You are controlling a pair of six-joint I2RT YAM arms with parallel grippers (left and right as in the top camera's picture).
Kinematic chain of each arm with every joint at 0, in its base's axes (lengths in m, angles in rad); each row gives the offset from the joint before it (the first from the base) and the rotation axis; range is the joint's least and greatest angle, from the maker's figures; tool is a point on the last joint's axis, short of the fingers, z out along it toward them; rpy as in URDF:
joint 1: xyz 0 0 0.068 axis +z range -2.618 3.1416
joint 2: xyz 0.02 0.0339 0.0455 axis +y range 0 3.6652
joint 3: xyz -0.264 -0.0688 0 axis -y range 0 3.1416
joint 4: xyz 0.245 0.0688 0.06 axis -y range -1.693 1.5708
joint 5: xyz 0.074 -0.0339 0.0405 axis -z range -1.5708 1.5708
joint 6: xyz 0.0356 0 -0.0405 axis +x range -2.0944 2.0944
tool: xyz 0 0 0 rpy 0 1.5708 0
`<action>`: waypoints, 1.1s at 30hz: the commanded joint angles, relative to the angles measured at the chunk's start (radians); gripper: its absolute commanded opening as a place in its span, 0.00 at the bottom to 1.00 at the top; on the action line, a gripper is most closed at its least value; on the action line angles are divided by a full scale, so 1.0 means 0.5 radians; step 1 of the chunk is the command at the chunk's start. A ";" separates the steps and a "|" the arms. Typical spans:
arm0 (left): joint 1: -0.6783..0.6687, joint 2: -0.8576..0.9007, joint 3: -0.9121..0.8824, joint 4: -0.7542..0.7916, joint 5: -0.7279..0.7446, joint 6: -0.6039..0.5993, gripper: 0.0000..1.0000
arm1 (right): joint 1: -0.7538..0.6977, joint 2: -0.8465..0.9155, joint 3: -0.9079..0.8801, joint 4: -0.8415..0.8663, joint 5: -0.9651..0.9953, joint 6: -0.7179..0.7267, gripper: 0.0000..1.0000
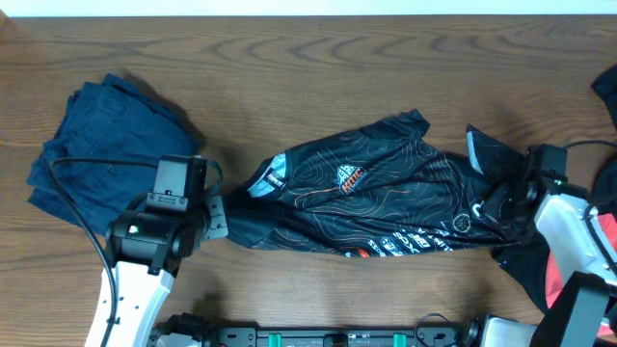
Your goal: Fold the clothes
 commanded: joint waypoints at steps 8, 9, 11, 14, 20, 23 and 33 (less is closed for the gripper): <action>0.010 -0.207 0.154 0.781 -0.034 0.095 0.06 | -0.024 -0.253 1.361 -0.503 0.038 -0.114 0.01; 0.010 -0.220 0.163 0.858 -0.033 0.095 0.06 | -0.024 -0.252 1.466 -0.573 0.069 -0.114 0.01; 0.010 -0.237 0.168 0.938 -0.032 0.093 0.06 | -0.022 -0.252 1.573 -0.688 0.066 -0.130 0.01; 0.010 -0.235 0.167 0.840 -0.031 0.083 0.06 | -0.021 -0.246 1.569 -0.911 0.061 -0.144 0.03; 0.010 -0.111 0.166 0.191 -0.031 0.085 0.06 | 0.026 -0.209 1.102 -1.025 -0.054 -0.144 0.15; 0.010 -0.027 0.166 -0.056 -0.031 0.045 0.06 | 0.072 -0.181 0.804 -0.910 -0.062 -0.137 0.24; 0.010 0.184 0.166 -0.138 -0.031 0.040 0.06 | 0.162 -0.092 0.077 -0.202 -0.142 -0.099 0.56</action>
